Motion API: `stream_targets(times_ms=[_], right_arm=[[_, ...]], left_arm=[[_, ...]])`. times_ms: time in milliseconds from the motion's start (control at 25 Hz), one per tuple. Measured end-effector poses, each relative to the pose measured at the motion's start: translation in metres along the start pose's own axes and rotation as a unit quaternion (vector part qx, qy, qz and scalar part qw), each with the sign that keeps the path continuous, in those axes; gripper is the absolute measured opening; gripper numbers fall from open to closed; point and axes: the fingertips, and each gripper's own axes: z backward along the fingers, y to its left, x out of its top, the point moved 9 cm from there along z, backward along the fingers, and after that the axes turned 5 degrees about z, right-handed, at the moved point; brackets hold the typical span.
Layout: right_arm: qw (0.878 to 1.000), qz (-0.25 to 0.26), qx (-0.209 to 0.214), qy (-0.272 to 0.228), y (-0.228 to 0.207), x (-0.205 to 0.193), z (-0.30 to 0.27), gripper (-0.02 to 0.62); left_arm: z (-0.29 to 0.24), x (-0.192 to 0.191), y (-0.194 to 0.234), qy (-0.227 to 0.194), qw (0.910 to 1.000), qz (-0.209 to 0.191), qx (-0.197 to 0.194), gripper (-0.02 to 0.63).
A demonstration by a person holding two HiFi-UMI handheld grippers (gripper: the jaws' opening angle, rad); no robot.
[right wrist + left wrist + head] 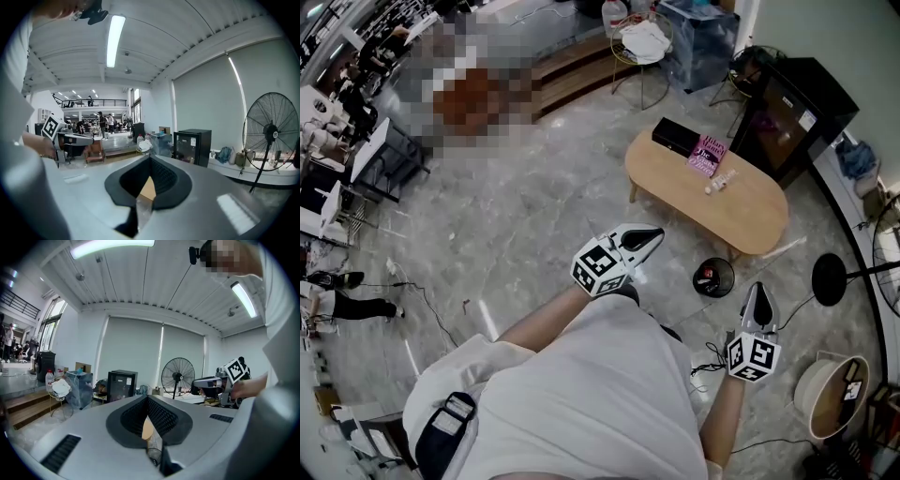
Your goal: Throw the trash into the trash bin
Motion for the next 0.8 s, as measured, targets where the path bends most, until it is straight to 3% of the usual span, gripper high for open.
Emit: stream_targets(times_ms=[360, 800], right_arm=[[1.000, 0.005, -0.006, 0.012, -0.011, 0.002, -0.028, 0.011], [0.999, 0.008, -0.033, 0.023, -0.022, 0.020, -0.102, 0.011]], left_arm=[[-0.029, 0.003, 0.019, 0.001, 0.9999, 0.006, -0.012, 0.006], [-0.093, 0.034, 0.089, 0.000, 0.9988, 0.009, -0.049, 0.006]])
